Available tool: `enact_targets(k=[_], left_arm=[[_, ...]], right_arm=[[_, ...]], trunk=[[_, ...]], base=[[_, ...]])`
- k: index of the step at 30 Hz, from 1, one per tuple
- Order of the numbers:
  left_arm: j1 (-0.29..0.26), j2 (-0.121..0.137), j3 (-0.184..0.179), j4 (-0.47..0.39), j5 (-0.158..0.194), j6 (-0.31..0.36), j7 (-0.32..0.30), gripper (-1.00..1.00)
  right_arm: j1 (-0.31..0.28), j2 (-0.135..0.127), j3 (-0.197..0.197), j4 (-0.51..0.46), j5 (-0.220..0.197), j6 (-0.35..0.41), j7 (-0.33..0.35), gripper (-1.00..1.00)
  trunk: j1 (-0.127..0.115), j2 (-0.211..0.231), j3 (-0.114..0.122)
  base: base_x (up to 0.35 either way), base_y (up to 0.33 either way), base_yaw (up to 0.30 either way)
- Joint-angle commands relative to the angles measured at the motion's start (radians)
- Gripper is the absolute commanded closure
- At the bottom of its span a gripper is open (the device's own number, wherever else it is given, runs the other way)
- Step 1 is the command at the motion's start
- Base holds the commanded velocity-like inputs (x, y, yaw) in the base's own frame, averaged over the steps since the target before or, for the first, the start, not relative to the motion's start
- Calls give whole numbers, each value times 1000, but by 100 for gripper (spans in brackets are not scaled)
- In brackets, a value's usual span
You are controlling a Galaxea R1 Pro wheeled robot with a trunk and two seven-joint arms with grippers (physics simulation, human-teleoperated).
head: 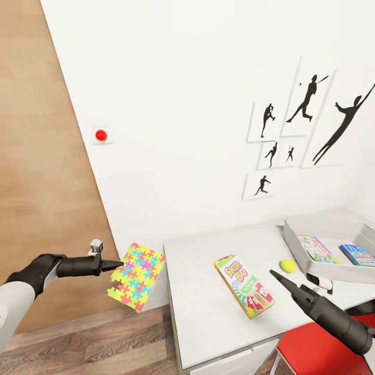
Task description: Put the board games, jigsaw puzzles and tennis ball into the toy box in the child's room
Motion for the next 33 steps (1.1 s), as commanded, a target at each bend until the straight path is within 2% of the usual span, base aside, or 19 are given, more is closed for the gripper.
enact_targets(k=[1,13,20,33], left_arm=[[-1,0,-2,0,1,9,-4,100],[-1,1,-2,0,1,8,-4,100],[0,1,-2,1,5,-36,-4,100],[1,0,-2,1,7,-43,-4,100]], right_arm=[[-1,0,0,0,-5,8,0,-100],[-1,0,-1,0,-5,10,0,-100],[-1,0,-2,0,-5,11,0,-100],[-1,0,-2,1,-5,10,0,-100]], trunk=[[1,-2,-2],[1,-2,5],[1,-2,10],[1,-2,20]], base=[[0,-113,-132],[0,-142,-235],[0,-165,-255],[14,-168,-256]])
